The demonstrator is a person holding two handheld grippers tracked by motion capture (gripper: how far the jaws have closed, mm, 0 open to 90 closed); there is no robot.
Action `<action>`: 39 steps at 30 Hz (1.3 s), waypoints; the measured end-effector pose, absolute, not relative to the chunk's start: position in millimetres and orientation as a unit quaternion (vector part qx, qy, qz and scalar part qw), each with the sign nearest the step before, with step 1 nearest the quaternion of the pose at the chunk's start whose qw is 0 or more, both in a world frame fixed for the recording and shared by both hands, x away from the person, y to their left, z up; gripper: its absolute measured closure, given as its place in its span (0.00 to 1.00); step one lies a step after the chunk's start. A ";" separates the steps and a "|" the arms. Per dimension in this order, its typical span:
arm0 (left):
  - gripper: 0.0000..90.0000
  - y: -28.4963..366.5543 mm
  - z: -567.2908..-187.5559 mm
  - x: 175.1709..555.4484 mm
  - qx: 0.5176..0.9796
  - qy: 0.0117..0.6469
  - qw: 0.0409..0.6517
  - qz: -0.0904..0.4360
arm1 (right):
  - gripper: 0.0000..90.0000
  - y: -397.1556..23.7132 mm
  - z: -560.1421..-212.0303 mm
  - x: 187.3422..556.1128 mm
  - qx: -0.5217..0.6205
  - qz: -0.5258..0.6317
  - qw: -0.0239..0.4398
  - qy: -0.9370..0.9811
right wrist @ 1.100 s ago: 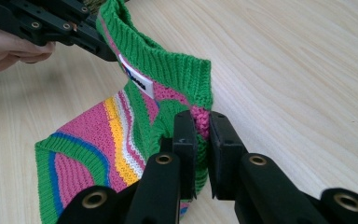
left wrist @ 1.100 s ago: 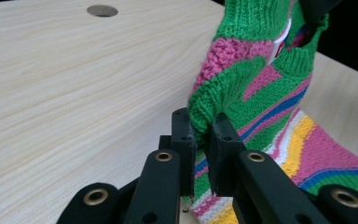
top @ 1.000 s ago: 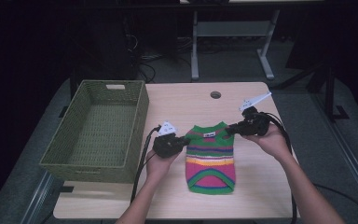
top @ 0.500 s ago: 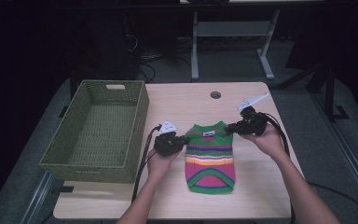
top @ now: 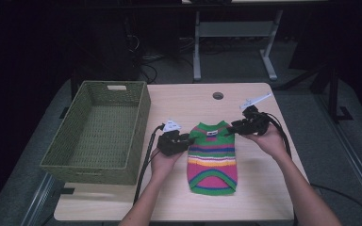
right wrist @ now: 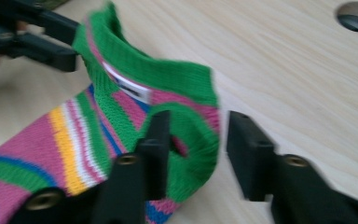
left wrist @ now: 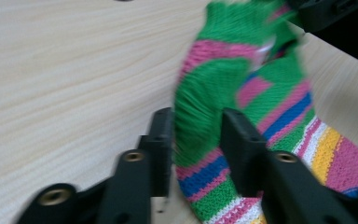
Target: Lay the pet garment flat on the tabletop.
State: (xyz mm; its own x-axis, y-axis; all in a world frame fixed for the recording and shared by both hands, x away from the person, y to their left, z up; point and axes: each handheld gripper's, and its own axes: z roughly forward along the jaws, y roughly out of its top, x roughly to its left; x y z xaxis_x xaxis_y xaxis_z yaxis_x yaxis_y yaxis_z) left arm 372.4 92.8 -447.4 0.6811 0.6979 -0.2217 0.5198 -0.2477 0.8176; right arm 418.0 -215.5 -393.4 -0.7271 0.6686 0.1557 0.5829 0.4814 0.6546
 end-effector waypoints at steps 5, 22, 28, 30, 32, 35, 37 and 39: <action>0.60 95.7 -448.7 371.1 0.786 0.392 0.468 0.098 | 0.52 -225.1 -399.7 425.1 0.384 0.359 0.034 0.850; 0.55 104.1 -447.8 363.6 0.782 0.393 0.475 0.091 | 0.47 -239.5 -416.2 417.3 0.388 0.375 -0.010 0.842; 0.53 105.4 -445.0 358.9 0.783 0.387 0.479 0.090 | 0.47 -244.6 -419.4 411.6 0.386 0.388 -0.020 0.837; 0.52 105.6 -444.9 357.1 0.783 0.385 0.481 0.089 | 0.47 -245.9 -420.7 409.4 0.385 0.392 -0.022 0.835; 0.51 105.5 -445.1 355.4 0.782 0.385 0.482 0.086 | 0.46 -247.5 -421.5 407.6 0.383 0.394 -0.026 0.835; 0.48 106.7 -446.4 353.7 0.781 0.386 0.485 0.075 | 0.45 -249.2 -421.7 404.8 0.380 0.397 -0.029 0.835; 0.45 107.1 -447.2 352.2 0.782 0.388 0.482 0.071 | 0.44 -250.2 -422.3 403.2 0.377 0.400 -0.032 0.835; 0.39 107.6 -447.7 350.5 0.784 0.385 0.482 0.071 | 0.43 -251.5 -422.8 401.4 0.377 0.401 -0.034 0.834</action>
